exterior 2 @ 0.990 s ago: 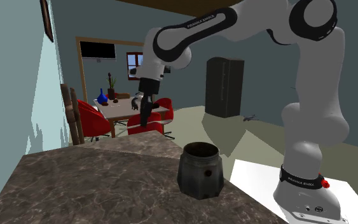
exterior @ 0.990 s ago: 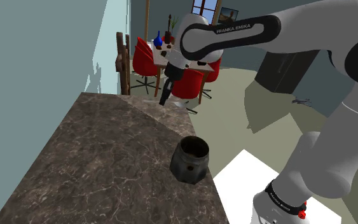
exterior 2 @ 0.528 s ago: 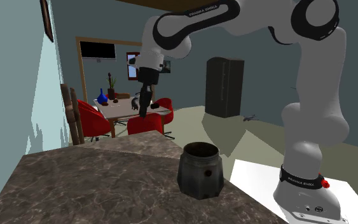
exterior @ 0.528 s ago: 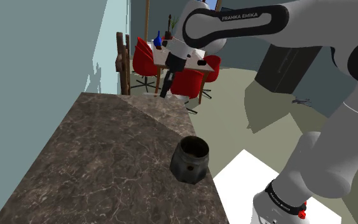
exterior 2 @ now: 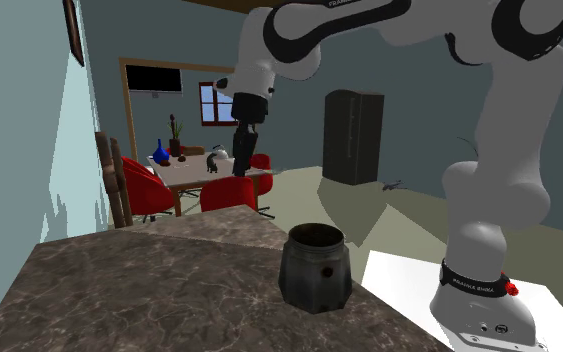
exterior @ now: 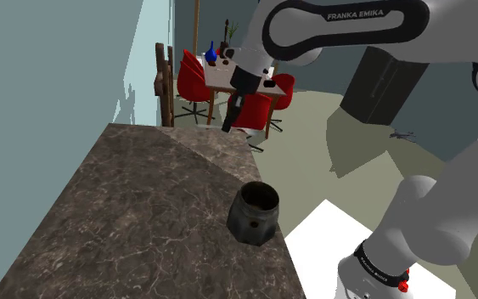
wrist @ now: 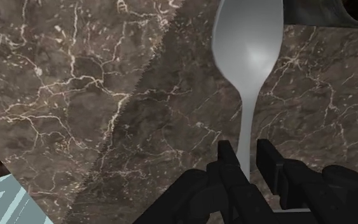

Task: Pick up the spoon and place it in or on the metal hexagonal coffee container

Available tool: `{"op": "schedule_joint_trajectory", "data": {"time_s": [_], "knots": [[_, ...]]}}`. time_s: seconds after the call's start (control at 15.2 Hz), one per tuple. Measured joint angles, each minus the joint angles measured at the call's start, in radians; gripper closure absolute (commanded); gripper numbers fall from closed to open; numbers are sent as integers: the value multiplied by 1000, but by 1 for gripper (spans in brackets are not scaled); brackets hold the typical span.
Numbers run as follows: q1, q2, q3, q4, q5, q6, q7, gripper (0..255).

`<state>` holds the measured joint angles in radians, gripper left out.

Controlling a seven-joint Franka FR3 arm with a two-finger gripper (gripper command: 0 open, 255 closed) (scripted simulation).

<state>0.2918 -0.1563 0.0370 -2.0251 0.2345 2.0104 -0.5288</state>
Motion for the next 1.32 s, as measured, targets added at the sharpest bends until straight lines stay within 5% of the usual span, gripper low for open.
{"op": "schedule_joint_trajectory", "data": {"time_s": [0.92, 1.32], "knots": [[98, -449, 142, -396, 63, -8, 201, 255], [105, -457, 153, -473, 79, 60, 194, 255]]}}
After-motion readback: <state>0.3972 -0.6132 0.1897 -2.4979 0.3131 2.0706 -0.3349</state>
